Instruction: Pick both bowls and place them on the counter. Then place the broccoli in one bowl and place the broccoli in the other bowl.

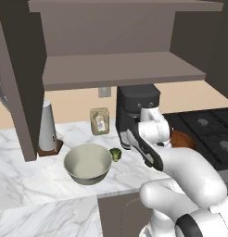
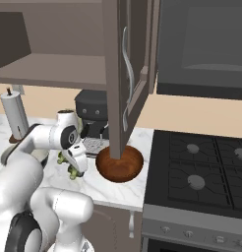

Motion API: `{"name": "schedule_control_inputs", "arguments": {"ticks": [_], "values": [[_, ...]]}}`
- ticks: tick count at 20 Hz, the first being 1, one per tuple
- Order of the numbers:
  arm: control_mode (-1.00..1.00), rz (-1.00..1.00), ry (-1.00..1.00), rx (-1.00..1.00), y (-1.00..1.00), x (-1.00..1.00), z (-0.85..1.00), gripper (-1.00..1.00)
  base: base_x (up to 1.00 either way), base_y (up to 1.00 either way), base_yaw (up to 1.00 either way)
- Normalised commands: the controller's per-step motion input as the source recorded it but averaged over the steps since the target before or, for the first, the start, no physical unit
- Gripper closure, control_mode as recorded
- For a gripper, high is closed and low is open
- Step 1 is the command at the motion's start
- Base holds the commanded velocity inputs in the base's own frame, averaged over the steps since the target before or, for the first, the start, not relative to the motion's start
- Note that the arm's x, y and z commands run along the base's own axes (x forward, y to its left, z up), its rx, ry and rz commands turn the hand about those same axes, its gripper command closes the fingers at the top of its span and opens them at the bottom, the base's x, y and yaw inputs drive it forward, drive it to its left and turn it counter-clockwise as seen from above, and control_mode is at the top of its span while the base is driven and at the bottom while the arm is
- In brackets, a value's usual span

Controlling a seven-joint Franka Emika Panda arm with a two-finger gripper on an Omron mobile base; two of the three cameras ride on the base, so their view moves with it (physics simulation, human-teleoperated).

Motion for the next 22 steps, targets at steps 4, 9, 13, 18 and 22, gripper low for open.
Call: {"name": "schedule_control_inputs", "arguments": {"ticks": [4,9,13,18,22], "values": [[-1.00,0.00,-0.11,0.00,-0.02,-0.04,0.61,1.00,0.00,0.00,0.00],[-1.00,0.00,-0.15,0.00,-0.16,-0.05,0.51,1.00,0.00,0.00,0.00],[-1.00,0.00,-0.12,0.00,-0.42,-0.05,0.32,1.00,0.00,0.00,0.00],[-1.00,0.00,-0.11,0.00,-0.50,0.02,0.25,1.00,0.00,0.00,0.00],[-1.00,0.00,-0.05,0.00,-0.53,0.17,0.14,1.00,0.00,0.00,0.00]]}}
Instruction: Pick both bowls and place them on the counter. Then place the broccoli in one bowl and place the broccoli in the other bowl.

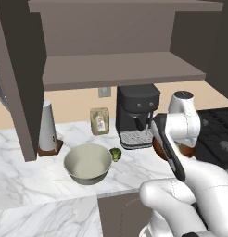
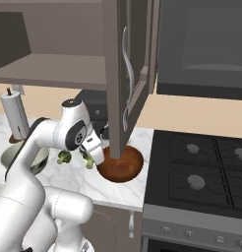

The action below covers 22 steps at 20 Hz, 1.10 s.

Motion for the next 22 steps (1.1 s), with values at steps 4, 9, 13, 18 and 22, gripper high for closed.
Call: {"name": "schedule_control_inputs", "arguments": {"ticks": [4,9,13,18,22], "values": [[-1.00,0.00,0.00,0.00,-0.48,0.29,0.02,1.00,0.00,0.00,0.00],[-1.00,0.00,-0.01,0.00,-0.33,0.43,-0.11,1.00,0.00,0.00,0.00],[-1.00,0.00,-0.05,0.02,-0.06,0.43,-0.27,1.00,0.00,0.00,0.00],[-1.00,0.00,-0.01,0.02,0.00,0.34,-0.37,1.00,0.00,0.00,0.00],[-1.00,0.01,0.00,0.00,-0.11,0.13,-0.41,1.00,0.00,0.00,0.00]]}}
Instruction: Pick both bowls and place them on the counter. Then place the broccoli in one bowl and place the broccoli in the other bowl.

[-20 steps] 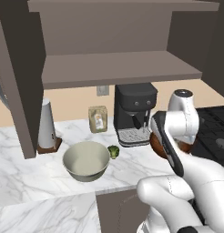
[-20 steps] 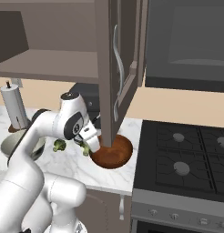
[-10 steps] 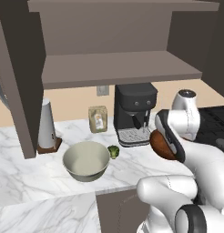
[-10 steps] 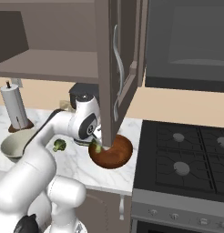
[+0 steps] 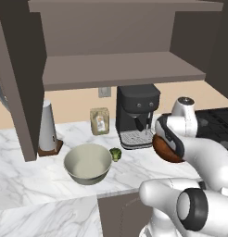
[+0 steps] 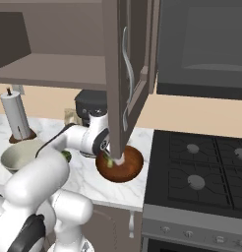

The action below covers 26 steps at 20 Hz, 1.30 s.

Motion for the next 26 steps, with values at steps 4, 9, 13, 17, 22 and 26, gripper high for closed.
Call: {"name": "schedule_control_inputs", "arguments": {"ticks": [4,9,13,17,22,26], "values": [[-1.00,0.01,0.00,0.00,-0.12,0.11,-0.35,1.00,0.00,0.00,0.00],[-1.00,0.02,0.00,0.00,-0.14,0.06,-0.25,1.00,0.00,0.00,0.00],[-1.00,0.01,0.01,0.01,-0.03,0.07,-0.26,1.00,0.00,0.00,0.00],[-1.00,0.01,0.03,0.02,0.00,0.10,-0.21,1.00,0.00,0.00,0.00],[-1.00,0.02,0.06,0.01,-0.01,0.04,-0.21,1.00,0.00,0.00,0.00],[-1.00,0.03,0.06,0.00,-0.05,0.00,-0.17,1.00,0.00,0.00,0.00]]}}
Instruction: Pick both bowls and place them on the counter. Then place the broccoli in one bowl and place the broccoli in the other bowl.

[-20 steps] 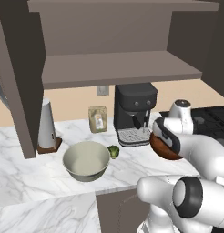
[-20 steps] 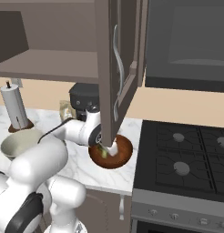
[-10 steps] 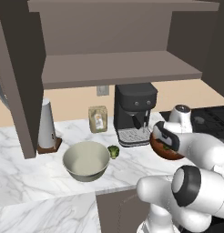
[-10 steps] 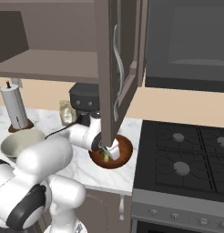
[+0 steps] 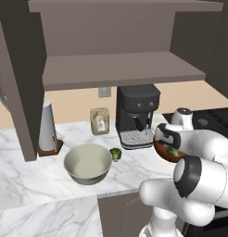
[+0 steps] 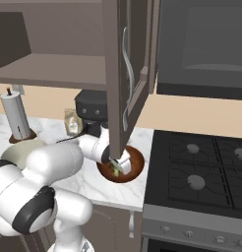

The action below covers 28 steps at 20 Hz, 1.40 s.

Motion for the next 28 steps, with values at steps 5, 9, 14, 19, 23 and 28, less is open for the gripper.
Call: {"name": "schedule_control_inputs", "arguments": {"ticks": [5,9,14,19,23,28], "values": [[-1.00,0.04,0.01,0.00,-0.03,0.00,-0.10,1.00,0.00,0.00,0.00],[-1.00,0.03,0.03,0.00,0.00,0.00,-0.08,-1.00,0.00,0.00,0.00],[-1.00,0.04,0.01,0.00,-0.01,-0.11,-0.02,-1.00,0.00,0.00,0.00],[-1.00,0.03,-0.08,0.00,0.07,-0.19,0.12,-1.00,0.00,0.00,0.00],[-1.00,0.03,-0.11,0.00,0.16,-0.07,0.40,-1.00,0.00,0.00,0.00],[-1.00,0.03,-0.11,0.00,0.22,-0.14,0.44,-1.00,0.00,0.00,0.00]]}}
